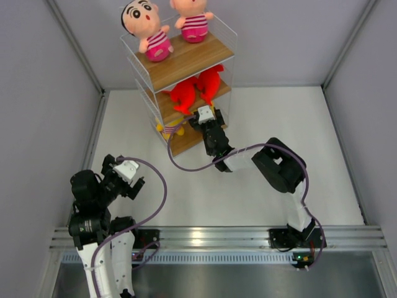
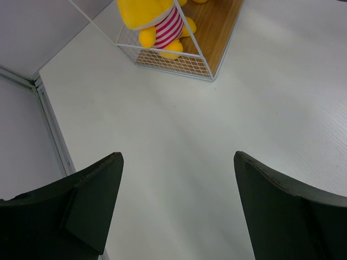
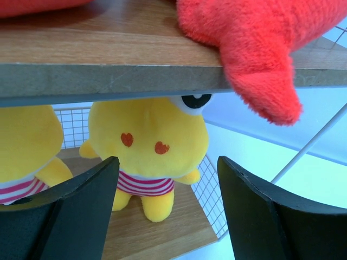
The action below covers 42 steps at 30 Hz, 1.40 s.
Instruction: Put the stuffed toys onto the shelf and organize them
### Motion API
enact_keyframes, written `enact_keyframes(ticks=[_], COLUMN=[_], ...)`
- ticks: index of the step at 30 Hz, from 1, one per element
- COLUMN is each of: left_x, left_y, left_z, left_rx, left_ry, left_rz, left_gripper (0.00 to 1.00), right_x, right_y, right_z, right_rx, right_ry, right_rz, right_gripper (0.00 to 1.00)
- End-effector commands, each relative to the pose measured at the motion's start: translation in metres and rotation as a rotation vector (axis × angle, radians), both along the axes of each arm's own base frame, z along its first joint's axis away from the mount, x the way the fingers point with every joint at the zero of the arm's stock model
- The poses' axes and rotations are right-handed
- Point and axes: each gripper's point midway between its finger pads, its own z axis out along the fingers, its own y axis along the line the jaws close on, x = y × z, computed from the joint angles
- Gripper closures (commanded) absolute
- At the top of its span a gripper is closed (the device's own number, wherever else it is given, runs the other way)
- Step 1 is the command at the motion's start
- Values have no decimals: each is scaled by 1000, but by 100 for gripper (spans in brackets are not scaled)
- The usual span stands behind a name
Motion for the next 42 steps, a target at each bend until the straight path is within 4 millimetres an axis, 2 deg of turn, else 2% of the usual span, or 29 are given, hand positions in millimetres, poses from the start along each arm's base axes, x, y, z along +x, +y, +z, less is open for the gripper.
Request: enact_keyframes(ticks=[1,6,8,10,12,14,15,16,19,22,23,25,26,27,28,30,31,33,34,35,36,37,38,40,42], left_x=[1,1,1,1,1,1,1,1,2,4,5,6,6,6,6,5,3,1,-1,-2,-3,-4,-5,-5,-6], left_y=[-2,-2,-2,-2,-1,-1,0,0,4,14,18,31,36,40,52,62,71,79,85,87,89,91,92,91,92], left_z=[10,12,12,12,12,9,9,7,2,-5,-9,-19,-22,-25,-33,-39,-44,-47,-48,-47,-46,-45,-45,-44,-45], left_rx=[15,17,17,15,13,10,10,9,4,4,4,24,28,34,56,76,93,109,120,111,108,95,84,50,42], left_ry=[-47,-51,-51,-48,-47,-39,-39,-36,-17,11,24,55,63,73,96,112,126,134,138,134,134,133,132,129,130], left_rz=[-20,-19,-20,-17,-12,-7,-5,-4,25,92,117,190,217,243,304,362,411,457,494,514,530,557,568,588,601], left_gripper=[11,11,11,11,11,11,11,11,11,11,11,11,11,11,11,11,11,11,11,11,11,11,11,11,11], right_x=[-12,-22,-26,-33,-44,-55,-57,-61,-75,-101,-116,-131,-144,-152,-158,-173,-182,-194,-205,-205,-212,-209,-211,-211,-211], right_y=[4,6,6,-2,-2,4,5,3,5,13,16,14,15,5,-2,-12,-26,-48,-59,-79,-82,-105,-120,-147,-191], right_z=[43,45,44,44,45,30,37,25,31,39,45,48,58,48,47,62,46,53,41,43,38,22,31,26,27], right_rx=[104,127,148,154,176,153,166,150,186,181,135,86,84,8,23,43,34,83,83,124,147,159,224,266,313], right_ry=[-69,-31,3,30,54,134,145,204,250,280,283,288,285,323,349,400,488,552,633,654,707,758,754,768,713], right_rz=[36,45,36,6,15,28,31,10,13,73,108,114,125,98,65,73,43,29,31,16,60,12,16,-31,-160], right_gripper=[26,23,18,14,13,12,10,7,5,1,1,0,0,0,1,1,0,1,1,0,1,1,1,1,1])
